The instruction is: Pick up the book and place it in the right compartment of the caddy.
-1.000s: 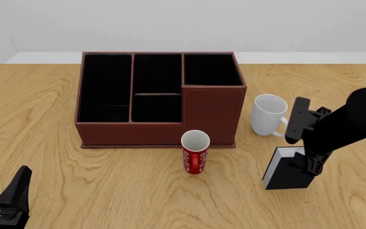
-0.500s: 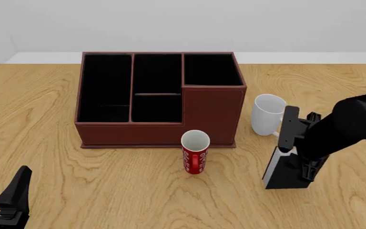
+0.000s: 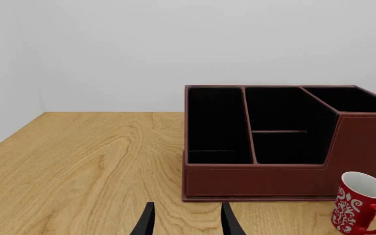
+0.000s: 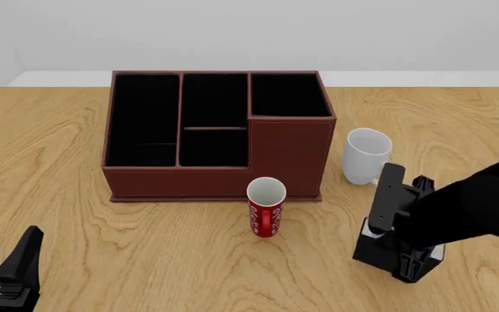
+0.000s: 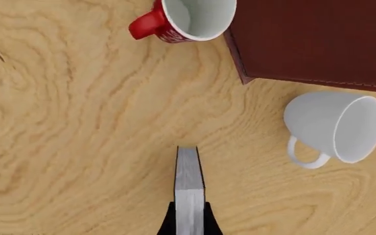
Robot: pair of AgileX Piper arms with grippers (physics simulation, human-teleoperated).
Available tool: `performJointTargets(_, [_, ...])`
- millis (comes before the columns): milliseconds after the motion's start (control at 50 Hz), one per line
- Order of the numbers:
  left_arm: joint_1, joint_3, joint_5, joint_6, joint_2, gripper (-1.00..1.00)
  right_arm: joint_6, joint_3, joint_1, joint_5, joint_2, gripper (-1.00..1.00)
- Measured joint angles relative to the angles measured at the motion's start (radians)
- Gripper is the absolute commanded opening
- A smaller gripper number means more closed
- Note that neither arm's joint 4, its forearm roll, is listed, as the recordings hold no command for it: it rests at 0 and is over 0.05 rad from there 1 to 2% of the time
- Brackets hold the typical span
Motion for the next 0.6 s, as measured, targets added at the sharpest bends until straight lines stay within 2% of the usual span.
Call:
performJointTargets(140, [0.0, 0.0, 0.0, 0.0, 0.0, 1.0, 0.096, 0.0, 0.088, 0.044, -0.053, -1.0])
performJointTargets(380, [0.0, 0.0, 0.0, 0.0, 0.0, 1.0, 0.312, -0.078, 0.208, 0.104, -0.139, -1.0])
performJointTargets(600, [0.0, 0.0, 0.0, 0.0, 0.0, 1.0, 0.39, -0.214, 0.21, 0.185, -0.139, -1.0])
